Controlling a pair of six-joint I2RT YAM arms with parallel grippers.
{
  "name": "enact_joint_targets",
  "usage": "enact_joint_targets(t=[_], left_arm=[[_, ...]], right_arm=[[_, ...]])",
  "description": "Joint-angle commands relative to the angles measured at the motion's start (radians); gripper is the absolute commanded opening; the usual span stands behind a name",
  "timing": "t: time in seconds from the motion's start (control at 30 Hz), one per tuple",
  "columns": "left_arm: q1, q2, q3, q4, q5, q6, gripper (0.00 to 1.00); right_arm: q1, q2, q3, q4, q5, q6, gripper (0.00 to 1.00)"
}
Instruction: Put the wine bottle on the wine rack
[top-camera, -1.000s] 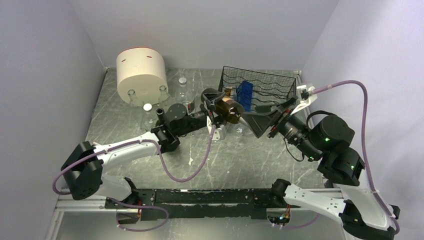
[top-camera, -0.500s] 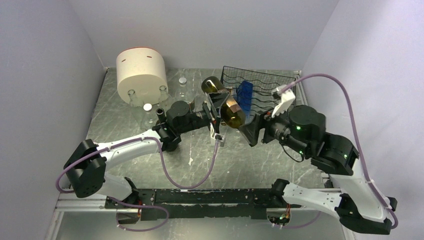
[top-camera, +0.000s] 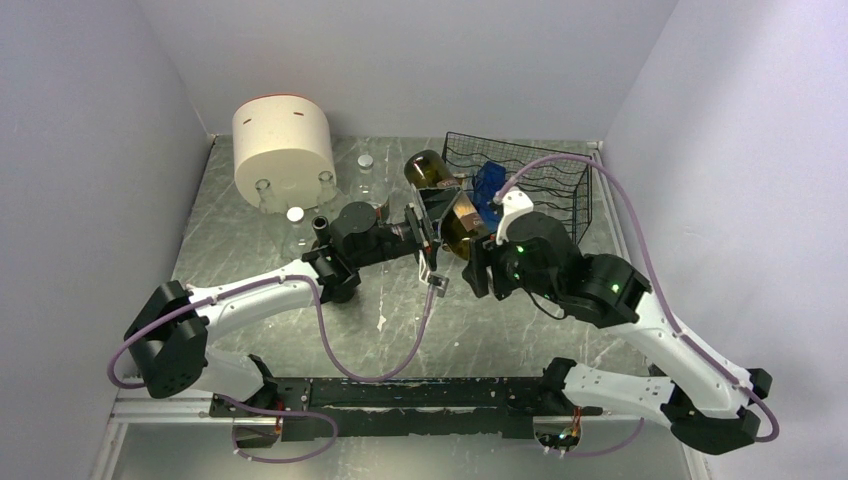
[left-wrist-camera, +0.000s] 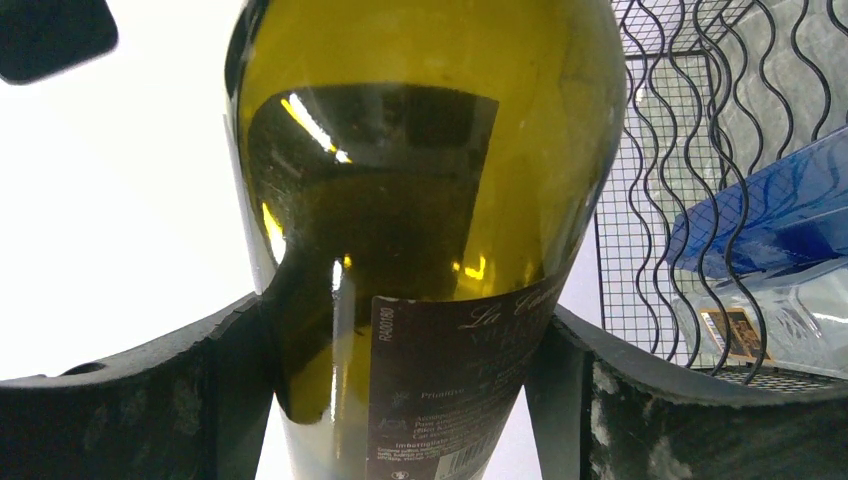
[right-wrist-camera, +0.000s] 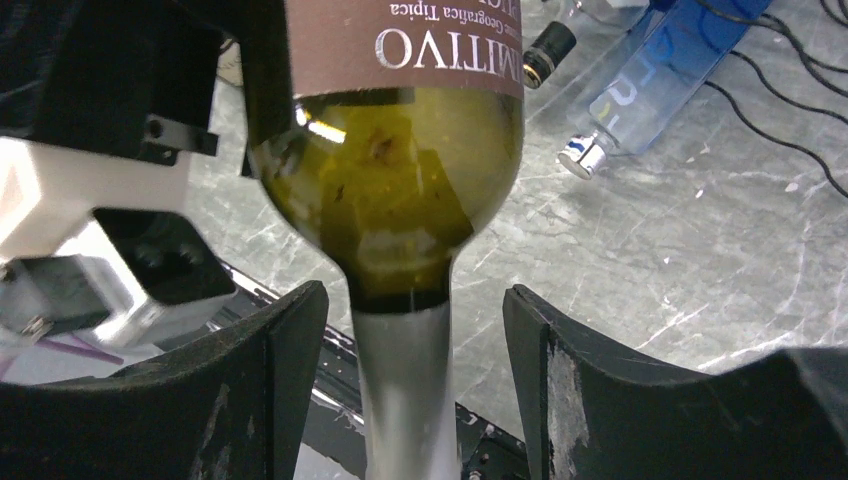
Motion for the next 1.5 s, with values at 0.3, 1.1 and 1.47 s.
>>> enact_joint_targets(t=[0.3, 1.1, 1.47], left_arm=[[0.005, -0.046, 0.04, 0.069, 0.009, 0.003, 0.07], [0.005, 0.028, -0.036, 0.21, -0.148, -0.25, 1.0], [0.003, 0.043, -0.057, 0.288, -0.239, -0.513, 1.0]], right_arm=[[0.004, 0.062, -0.037, 0.097, 0.023, 0.026, 0.51], [0.003, 0.04, -0.064, 0.285, 0.296, 0.007, 0.0], [0.003, 0.003, -0.075, 0.302, 0.461, 0.071, 0.0]])
